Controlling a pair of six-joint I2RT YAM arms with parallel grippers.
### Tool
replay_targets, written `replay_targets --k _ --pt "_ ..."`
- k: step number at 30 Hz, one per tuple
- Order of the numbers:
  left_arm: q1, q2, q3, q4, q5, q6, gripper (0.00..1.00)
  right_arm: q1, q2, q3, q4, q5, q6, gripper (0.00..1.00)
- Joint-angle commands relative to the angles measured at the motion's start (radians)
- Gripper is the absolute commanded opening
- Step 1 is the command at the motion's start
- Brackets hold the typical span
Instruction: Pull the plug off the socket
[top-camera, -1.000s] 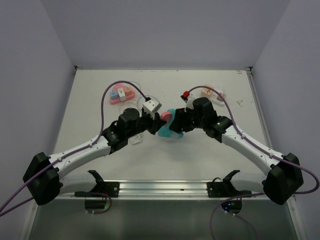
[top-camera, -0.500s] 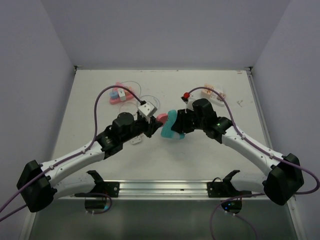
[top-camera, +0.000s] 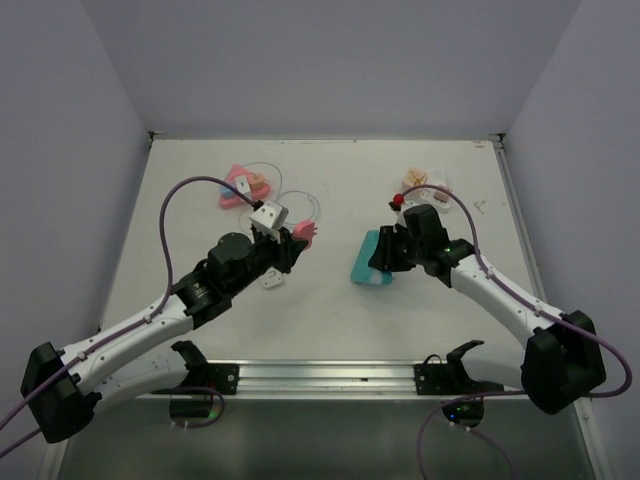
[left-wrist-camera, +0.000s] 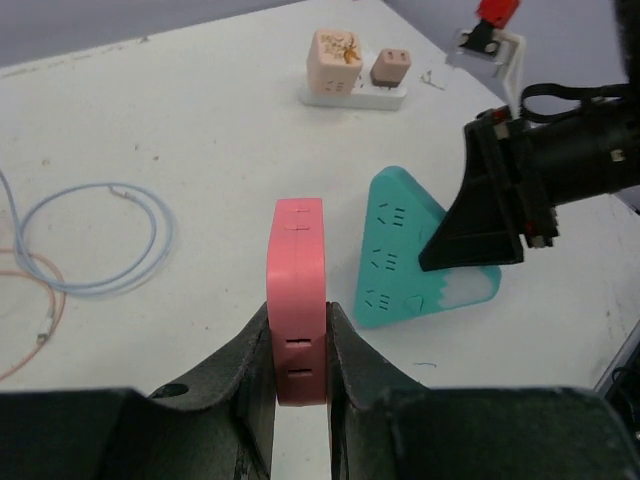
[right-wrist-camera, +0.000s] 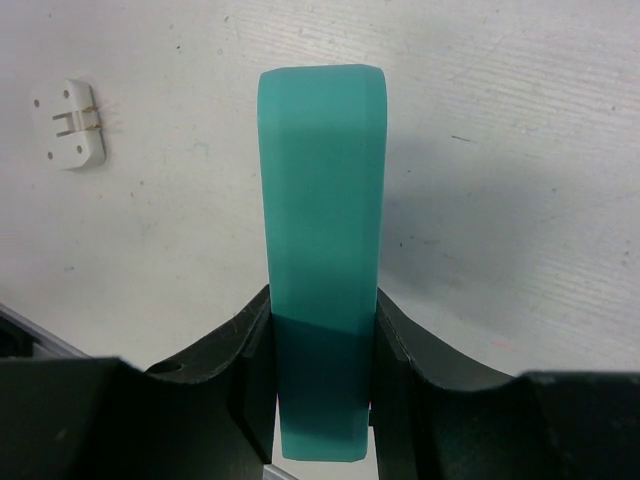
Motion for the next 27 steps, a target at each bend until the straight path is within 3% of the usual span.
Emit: replay_targets --k 1,8,17,20,27 --pt "0.010 0.023 -0.028 -0.071 -0.113 -0.164 0.00 -0.003 -0.079 -0.016 0.106 -0.105 -0.007 0.00" --pt "0.050 0.118 -0.108 -0.070 0.021 -0.462 0.03 -0.003 -0.145 -0.041 0.149 -0.123 -0.004 0.00" --pt "0.105 0.183 -0.251 -0.047 0.079 -0.701 0.08 -0.003 -0.204 -0.070 0.178 -0.120 0.001 0.00" --pt "0.146 0.163 -0.305 -0.035 0.107 -0.743 0.17 -0.004 -0.210 -0.078 0.184 -0.119 0.001 0.00" --pt "0.181 0.117 -0.349 -0.061 0.095 -0.764 0.54 -0.004 -0.196 -0.096 0.213 -0.119 0.022 0.00"
